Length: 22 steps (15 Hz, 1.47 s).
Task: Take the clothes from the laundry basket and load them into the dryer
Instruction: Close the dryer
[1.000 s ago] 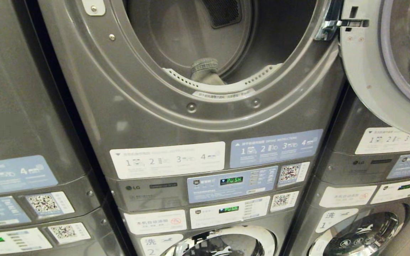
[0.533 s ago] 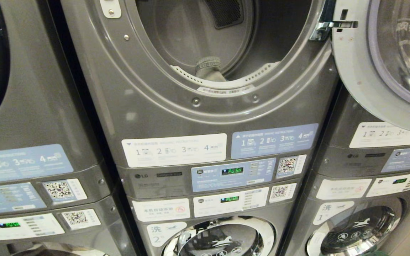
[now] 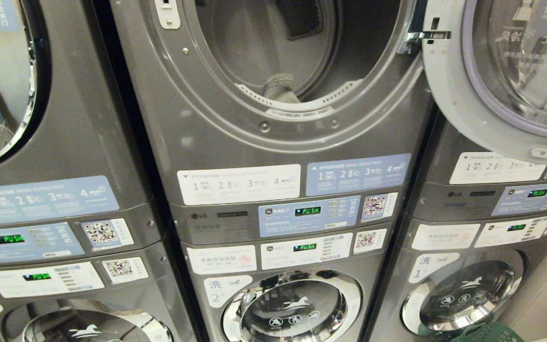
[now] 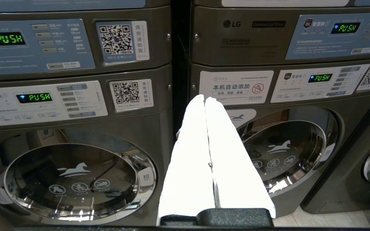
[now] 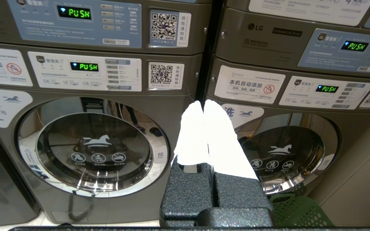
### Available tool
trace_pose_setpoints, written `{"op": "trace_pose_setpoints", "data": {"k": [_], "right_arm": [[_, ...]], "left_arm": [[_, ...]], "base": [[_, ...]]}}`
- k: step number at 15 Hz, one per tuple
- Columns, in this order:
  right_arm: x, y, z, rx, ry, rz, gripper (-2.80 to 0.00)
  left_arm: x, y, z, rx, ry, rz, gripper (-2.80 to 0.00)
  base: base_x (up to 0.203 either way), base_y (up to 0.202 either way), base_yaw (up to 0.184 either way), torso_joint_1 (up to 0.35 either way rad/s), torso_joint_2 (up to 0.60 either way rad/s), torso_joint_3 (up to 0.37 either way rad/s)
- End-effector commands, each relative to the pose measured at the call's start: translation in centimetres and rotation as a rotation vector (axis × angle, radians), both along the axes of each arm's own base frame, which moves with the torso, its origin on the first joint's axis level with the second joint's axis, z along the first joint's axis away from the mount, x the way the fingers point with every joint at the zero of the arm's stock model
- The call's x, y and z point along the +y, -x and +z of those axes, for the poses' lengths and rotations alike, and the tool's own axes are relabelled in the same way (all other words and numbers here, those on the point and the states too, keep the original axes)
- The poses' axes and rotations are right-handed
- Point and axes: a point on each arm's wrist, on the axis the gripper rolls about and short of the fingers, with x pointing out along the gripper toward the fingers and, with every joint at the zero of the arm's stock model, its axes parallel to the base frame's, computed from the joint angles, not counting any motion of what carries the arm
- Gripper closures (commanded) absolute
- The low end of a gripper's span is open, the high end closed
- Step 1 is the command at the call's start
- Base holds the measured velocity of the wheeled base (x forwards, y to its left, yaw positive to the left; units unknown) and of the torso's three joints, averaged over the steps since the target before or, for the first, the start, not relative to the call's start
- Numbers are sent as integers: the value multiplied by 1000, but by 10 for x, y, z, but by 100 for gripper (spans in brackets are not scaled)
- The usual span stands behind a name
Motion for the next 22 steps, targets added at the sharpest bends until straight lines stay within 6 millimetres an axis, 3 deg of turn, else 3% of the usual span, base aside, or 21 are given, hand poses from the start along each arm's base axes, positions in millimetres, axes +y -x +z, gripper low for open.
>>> {"op": "trace_pose_setpoints", "data": {"k": [1, 7, 22], "right_arm": [[0, 0, 0, -1, 1, 1, 0], [0, 0, 0, -1, 1, 1, 0], [0, 0, 0, -1, -1, 0, 0]], "left_arm": [[0, 0, 0, -2, 0, 0, 0], [0, 0, 0, -2, -2, 0, 0], [0, 0, 0, -2, 0, 0, 0]], "base": [[0, 0, 0, 0, 0, 0], [1, -49, -1, 2, 2, 1], [0, -196, 1, 2, 1, 2]]}}
